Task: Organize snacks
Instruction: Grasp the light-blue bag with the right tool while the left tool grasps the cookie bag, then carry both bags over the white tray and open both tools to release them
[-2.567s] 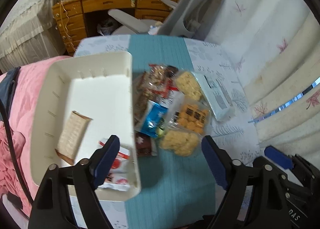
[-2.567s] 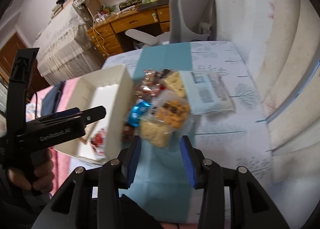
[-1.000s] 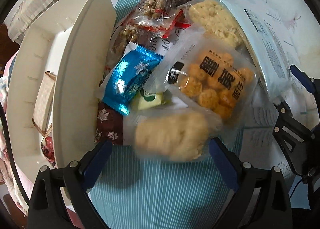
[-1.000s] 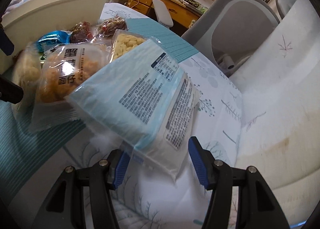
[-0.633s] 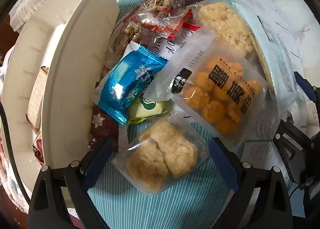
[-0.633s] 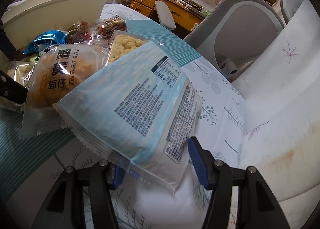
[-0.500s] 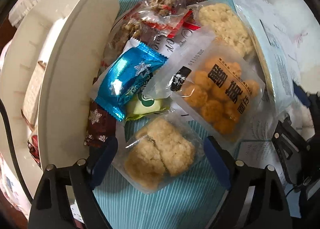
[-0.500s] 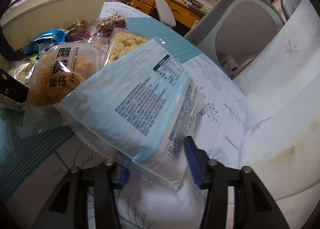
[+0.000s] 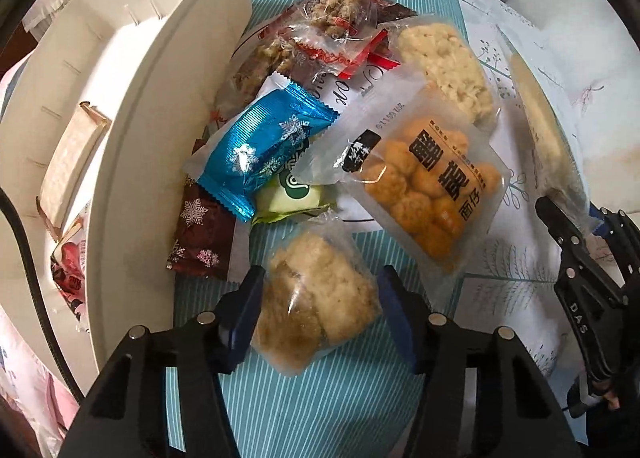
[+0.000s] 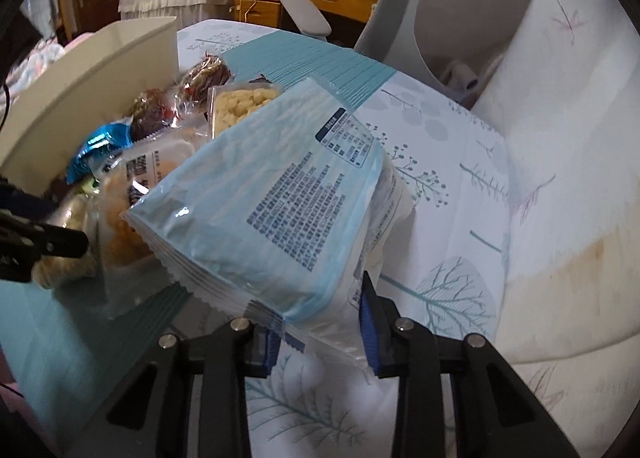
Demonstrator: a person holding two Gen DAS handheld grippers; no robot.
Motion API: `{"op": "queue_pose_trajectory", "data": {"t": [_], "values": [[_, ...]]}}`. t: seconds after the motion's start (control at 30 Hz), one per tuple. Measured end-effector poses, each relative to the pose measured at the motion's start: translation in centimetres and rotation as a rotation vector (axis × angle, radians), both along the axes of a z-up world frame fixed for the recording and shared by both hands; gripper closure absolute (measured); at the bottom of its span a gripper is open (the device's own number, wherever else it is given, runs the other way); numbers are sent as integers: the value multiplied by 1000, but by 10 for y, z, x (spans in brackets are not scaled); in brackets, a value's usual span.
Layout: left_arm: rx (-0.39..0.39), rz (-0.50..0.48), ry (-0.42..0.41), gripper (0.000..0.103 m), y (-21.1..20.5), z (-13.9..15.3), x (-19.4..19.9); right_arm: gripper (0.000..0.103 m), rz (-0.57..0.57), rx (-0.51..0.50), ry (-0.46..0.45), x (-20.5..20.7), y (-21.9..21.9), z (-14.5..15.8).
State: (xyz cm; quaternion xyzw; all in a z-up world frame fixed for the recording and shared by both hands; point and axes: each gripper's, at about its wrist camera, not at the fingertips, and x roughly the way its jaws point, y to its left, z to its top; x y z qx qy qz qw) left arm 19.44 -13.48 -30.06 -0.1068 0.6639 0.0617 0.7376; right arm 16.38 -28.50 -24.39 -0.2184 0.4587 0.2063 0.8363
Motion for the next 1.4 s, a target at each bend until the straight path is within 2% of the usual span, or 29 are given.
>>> {"op": "queue_pose_trajectory", "data": {"t": [0.13, 0.4, 0.6, 0.77, 0.83, 0.97, 1.17, 1.4], "values": [[-6, -1, -18, 48, -5, 11, -10, 71, -25, 68, 60, -7, -4, 9], [-45, 7, -73, 48, -10, 39, -31, 71, -59, 133, 159, -31, -5, 21], [-67, -8, -126, 48, -20, 71, -56, 72, -87, 202, 235, -49, -6, 32], [-120, -6, -186, 48, -16, 102, -65, 74, -112, 268, 284, -61, -7, 43], [-164, -4, -202, 48, -10, 111, -70, 75, -112, 289, 296, -64, -7, 49], [-212, -9, -225, 48, -3, 126, -77, 76, -119, 322, 285, -73, -7, 62], [-265, -43, -305, 48, 23, 151, -86, 76, -147, 376, 225, -86, 4, 88], [-279, -53, -353, 48, 69, 173, -95, 76, -160, 420, 123, -105, 38, 119]]}}
